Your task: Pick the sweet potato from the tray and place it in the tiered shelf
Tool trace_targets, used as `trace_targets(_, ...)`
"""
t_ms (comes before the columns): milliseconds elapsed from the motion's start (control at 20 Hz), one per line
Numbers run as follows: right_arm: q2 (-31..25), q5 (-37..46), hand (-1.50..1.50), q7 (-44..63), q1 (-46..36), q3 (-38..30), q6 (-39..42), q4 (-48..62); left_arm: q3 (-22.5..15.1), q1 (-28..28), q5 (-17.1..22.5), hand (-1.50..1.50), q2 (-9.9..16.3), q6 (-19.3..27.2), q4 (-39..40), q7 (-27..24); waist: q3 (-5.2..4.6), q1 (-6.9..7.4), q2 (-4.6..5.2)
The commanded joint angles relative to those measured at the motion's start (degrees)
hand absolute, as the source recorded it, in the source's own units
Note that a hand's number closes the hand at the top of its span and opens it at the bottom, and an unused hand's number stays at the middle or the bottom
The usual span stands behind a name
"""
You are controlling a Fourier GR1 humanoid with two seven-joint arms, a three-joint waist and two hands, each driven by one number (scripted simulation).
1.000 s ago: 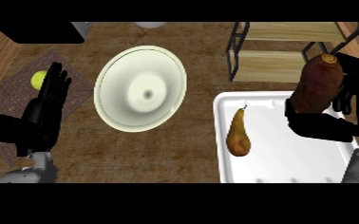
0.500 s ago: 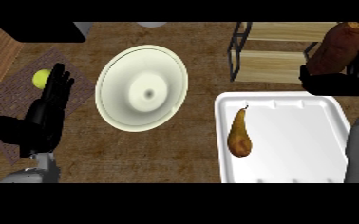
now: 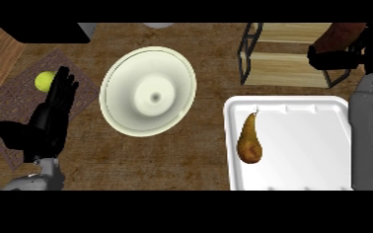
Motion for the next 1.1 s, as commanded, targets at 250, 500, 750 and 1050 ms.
trace_targets(250,-1.5,-0.2,1.50,-10.2,-8.9,-0.9,-13.5,23.4,-0.6,1.5,-0.1,0.00,-0.6,-0.6,-3.7,1.8,0.00,0.48,0.02)
trace_targets(500,-3.6,-4.1,1.50,-16.7,-13.2,-6.4,-19.9,35.6,-0.1,-1.0,-0.6,0.00,-0.2,-0.2,-2.4,2.7,0.05,0.99,0.36)
trace_targets(750,-6.0,-8.8,-1.50,-17.9,-15.4,-7.7,-15.8,42.5,1.4,-3.0,0.4,0.00,-0.4,-0.5,1.2,1.2,0.01,0.29,0.15)
trace_targets(1050,-7.8,-13.3,-1.50,-25.6,-17.5,-8.6,-15.3,48.8,1.1,0.5,0.4,0.00,-0.5,-1.9,0.0,-1.2,0.01,0.50,0.17)
